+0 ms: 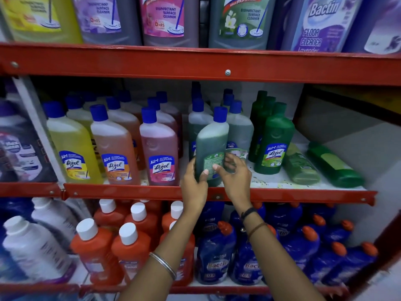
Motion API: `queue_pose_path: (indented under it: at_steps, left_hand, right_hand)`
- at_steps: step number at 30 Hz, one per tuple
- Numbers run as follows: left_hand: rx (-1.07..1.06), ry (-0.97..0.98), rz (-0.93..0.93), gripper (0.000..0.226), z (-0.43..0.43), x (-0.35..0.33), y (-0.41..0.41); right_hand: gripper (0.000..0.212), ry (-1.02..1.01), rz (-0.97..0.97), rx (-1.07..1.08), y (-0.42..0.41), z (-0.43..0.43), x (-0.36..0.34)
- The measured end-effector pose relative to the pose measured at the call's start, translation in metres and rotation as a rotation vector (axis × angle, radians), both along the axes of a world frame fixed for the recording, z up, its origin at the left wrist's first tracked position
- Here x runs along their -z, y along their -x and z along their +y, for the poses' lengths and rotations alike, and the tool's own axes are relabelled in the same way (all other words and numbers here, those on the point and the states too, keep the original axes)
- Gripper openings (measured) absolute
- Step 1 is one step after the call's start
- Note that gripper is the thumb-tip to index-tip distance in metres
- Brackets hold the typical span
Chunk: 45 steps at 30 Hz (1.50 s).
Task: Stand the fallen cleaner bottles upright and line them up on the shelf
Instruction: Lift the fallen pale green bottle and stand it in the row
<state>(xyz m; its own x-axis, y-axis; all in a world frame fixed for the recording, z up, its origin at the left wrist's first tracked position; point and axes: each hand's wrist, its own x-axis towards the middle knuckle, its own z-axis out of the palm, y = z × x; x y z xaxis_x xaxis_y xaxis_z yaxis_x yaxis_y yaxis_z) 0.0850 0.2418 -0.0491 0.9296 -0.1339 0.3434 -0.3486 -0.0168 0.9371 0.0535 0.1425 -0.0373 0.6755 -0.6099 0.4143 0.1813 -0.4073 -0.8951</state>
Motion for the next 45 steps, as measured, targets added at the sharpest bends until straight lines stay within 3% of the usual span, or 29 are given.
queue_pose_path:
  at_steps: [5,9,15,17,22,28,30,37,45]
  left_hand:
    - [-0.072,-0.054,-0.015,0.052,0.0,0.003,0.017]
    - [-0.093,-0.097,-0.019,0.053,0.0,0.005,0.033]
    - [-0.074,-0.144,-0.084,0.056,0.005,0.003,0.046]
    - [-0.092,-0.11,-0.1,0.053,0.01,0.003,0.041]
    - [-0.105,-0.052,-0.006,0.045,0.016,-0.014,0.013]
    - [0.038,-0.038,0.253,0.052,0.0,-0.029,-0.02]
    - [0.034,-0.034,0.25,0.053,-0.001,-0.028,-0.022]
    - [-0.02,-0.107,0.111,0.057,-0.002,-0.018,-0.001]
    - [-0.121,-0.207,0.076,0.067,0.004,-0.01,0.013]
  right_hand:
    - [0.032,-0.015,-0.03,-0.092,0.002,-0.001,-0.006]
    - [0.053,-0.025,0.077,-0.213,-0.006,-0.001,-0.004]
    - [0.052,-0.059,0.11,-0.383,-0.011,-0.006,-0.011]
    - [0.062,-0.126,0.117,-0.444,-0.012,-0.014,-0.009]
    - [0.069,-0.128,0.082,-0.376,-0.011,-0.018,-0.002]
    - [0.043,-0.017,0.068,-0.334,-0.012,-0.017,0.003]
    - [0.035,0.01,0.063,-0.338,-0.012,-0.02,0.006]
    - [0.039,0.063,-0.028,-0.088,-0.008,-0.015,0.022]
    - [0.037,0.122,0.008,-0.093,-0.023,-0.007,0.015]
